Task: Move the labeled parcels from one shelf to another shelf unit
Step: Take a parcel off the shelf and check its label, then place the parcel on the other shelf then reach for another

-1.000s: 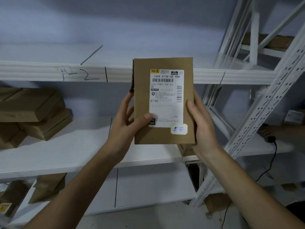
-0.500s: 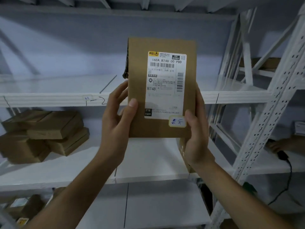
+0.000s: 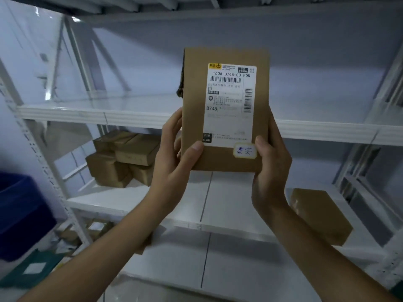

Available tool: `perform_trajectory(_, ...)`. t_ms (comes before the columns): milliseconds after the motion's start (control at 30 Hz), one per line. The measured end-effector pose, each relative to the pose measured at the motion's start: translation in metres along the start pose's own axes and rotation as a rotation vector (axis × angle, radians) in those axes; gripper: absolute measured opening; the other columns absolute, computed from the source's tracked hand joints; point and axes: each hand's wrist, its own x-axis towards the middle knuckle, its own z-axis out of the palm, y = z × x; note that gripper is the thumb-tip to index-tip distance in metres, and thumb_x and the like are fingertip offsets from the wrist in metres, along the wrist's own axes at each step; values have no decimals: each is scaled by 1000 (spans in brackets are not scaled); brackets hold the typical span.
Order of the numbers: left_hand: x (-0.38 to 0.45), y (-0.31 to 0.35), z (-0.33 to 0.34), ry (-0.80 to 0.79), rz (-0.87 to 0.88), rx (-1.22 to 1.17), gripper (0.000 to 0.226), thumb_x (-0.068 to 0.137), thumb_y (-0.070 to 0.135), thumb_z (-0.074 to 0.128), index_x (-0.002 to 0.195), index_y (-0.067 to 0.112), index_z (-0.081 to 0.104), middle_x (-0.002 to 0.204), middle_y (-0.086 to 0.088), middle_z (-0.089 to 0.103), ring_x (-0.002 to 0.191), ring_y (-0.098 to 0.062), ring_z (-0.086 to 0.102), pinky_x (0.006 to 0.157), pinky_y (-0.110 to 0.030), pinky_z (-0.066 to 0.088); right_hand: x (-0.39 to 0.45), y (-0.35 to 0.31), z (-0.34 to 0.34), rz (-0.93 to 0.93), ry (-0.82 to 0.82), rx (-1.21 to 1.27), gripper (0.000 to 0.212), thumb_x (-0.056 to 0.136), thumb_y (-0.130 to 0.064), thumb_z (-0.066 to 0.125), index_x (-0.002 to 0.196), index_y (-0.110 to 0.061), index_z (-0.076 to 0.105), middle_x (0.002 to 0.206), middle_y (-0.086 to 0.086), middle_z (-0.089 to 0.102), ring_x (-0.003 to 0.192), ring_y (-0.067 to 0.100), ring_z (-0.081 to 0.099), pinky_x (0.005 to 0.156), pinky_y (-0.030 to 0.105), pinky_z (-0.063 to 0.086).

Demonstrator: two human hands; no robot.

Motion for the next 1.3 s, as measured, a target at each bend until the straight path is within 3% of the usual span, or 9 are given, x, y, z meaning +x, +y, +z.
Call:
perform_trajectory(200, 19, -14, -91, 94, 43, 41, 71, 96, 30, 58, 160, 13, 32, 128, 31, 67, 124, -2, 67, 92, -20, 58, 0, 46, 91, 12, -106, -13, 61, 102, -15, 49, 162, -13, 45, 155, 9, 63, 133, 18, 70, 98, 30, 63)
perform_trajectory(367, 33, -48, -193, 139, 17, 60, 58, 101, 14, 51, 157, 21, 34, 126, 35, 67, 122, 1, 68, 90, -20, 60, -16, 113, 186, 18, -83, -78, 58, 102, -18, 49, 160, -14, 50, 153, 8, 66, 133, 21, 69, 102, 38, 63)
perform_trajectory(633, 80, -103, -363, 243, 8, 213, 70, 99, 45, 54, 164, 30, 34, 151, 4, 48, 143, -13, 51, 111, -37, 55, -11, 209, 339, 107, -215, -128, 60, 106, -27, 40, 165, -18, 41, 156, 2, 63, 137, 17, 66, 109, 44, 59)
perform_trajectory(767, 128, -120, -422, 328, -8, 204, 71, 96, 49, 55, 162, 28, 42, 151, -1, 51, 143, -20, 52, 115, -52, 50, 17, 238, 396, 144, -427, -179, 72, 104, -50, 44, 171, -30, 24, 165, -8, 52, 150, 15, 53, 125, 52, 41)
perform_trajectory(867, 177, -123, -448, 353, -80, 161, 66, 93, 48, 56, 154, 24, 55, 143, -4, 62, 133, -22, 61, 108, -46, 55, 50, 253, 428, 197, -522, -266, 85, 102, -59, 55, 171, -40, 10, 162, -29, 46, 149, -4, 47, 129, 38, 35)
perform_trajectory(933, 214, -125, -460, 348, -165, 144, 51, 94, 43, 56, 138, 19, 67, 120, -1, 71, 112, -20, 67, 92, -38, 56, 75, 260, 447, 215, -543, -305, 88, 103, -48, 61, 171, -40, 7, 158, -27, 51, 145, -4, 52, 127, 39, 39)
perform_trajectory(1067, 268, -131, -468, 342, -402, 161, 44, 95, 48, 55, 125, 19, 67, 104, 1, 68, 97, -19, 63, 82, -34, 47, 109, 269, 468, 178, -435, -514, 76, 101, -57, 62, 167, -39, 30, 141, -22, 63, 116, -7, 67, 109, 29, 56)
perform_trajectory(1167, 282, -137, -464, 270, -505, 186, 57, 95, 62, 54, 132, 22, 65, 119, -5, 70, 108, -21, 65, 83, -34, 45, 113, 269, 473, 206, -360, -671, 63, 99, -67, 57, 151, -31, 54, 131, -8, 74, 120, 12, 71, 95, 23, 58)
perform_trajectory(1300, 287, -142, -456, 252, -460, 294, 70, 95, 74, 48, 128, 17, 71, 120, -4, 71, 98, -14, 66, 76, -26, 43, 120, 267, 474, 287, -278, -695, 61, 100, -67, 56, 142, -23, 63, 130, -1, 75, 122, 19, 69, 99, 30, 56)
